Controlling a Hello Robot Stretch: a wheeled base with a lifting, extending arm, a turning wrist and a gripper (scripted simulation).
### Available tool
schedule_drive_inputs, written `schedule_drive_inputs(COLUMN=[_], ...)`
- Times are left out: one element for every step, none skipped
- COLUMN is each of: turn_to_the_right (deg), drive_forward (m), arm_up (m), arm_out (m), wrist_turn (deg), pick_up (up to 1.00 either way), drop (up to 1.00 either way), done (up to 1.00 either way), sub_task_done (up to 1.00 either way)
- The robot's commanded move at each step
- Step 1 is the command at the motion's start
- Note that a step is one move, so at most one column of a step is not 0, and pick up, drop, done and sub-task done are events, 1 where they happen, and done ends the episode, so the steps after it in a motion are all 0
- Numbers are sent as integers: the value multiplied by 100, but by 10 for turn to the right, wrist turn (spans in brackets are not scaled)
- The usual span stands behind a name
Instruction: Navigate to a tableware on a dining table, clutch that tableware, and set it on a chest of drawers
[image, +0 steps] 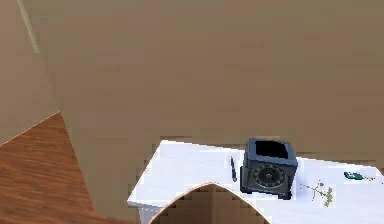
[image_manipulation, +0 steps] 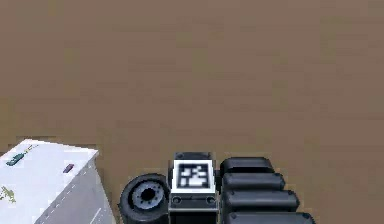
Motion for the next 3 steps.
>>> schedule_drive_inputs(turn_to_the_right=[300,-450,-450], drive_forward=[0,0,0], arm_up=[0,0,0], arm_out=[0,0,0], wrist_turn=[0,0,0], pick_up=[0,0,0], drop=[0,0,0], done=[0,0,0], sub_task_done=[0,0,0])
